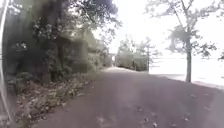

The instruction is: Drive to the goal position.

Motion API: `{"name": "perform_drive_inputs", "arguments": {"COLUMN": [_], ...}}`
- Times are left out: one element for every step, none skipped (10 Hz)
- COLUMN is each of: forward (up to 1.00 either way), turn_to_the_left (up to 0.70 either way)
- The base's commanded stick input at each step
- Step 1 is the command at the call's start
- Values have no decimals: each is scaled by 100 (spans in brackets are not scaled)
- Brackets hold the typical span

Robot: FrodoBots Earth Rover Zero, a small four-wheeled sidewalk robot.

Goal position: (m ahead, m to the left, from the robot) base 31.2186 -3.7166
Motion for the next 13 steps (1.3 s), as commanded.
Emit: {"name": "perform_drive_inputs", "arguments": {"forward": [70,70,70,70,70,70,70,70,70,70,70,70,70], "turn_to_the_left": [0,0,0,-9,-25,-22,0,0,0,0,0,0,0]}}
